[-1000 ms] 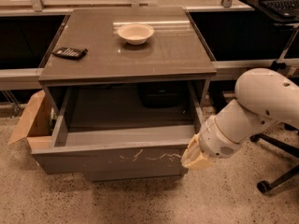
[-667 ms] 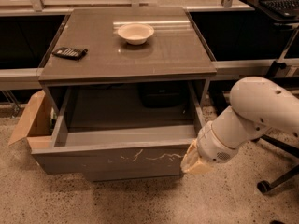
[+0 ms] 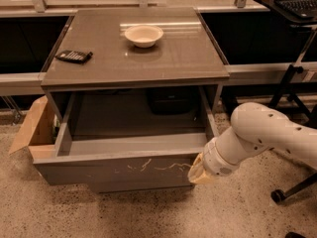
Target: Close top drawer
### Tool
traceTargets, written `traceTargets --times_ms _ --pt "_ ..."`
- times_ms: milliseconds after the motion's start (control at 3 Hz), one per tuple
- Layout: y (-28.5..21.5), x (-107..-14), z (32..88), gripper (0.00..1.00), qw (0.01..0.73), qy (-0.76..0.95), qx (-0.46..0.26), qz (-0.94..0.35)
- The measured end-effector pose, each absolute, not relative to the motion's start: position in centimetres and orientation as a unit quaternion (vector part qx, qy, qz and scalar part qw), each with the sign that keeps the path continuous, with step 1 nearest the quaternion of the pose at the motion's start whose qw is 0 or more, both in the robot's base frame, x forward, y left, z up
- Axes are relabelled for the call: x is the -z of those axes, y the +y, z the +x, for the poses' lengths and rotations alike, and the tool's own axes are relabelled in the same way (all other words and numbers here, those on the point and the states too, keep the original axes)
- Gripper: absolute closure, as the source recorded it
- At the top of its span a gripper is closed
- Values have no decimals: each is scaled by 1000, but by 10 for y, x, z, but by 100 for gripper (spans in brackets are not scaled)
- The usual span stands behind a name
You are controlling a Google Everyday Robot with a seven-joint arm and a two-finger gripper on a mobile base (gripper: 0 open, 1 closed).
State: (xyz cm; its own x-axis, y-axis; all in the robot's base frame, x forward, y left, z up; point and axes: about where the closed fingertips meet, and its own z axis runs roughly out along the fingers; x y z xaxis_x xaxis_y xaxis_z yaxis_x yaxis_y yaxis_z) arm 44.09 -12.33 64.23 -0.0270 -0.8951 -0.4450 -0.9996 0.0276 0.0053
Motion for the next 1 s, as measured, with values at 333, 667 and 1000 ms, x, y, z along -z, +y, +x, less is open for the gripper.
traceTargets --times_ms 333,667,1000 --pt "-124 -629 464 74 164 697 -147 -683" --pt "-124 -629 464 50 164 697 -147 -683" --pt "-126 -625 479 27 168 694 -140 -686"
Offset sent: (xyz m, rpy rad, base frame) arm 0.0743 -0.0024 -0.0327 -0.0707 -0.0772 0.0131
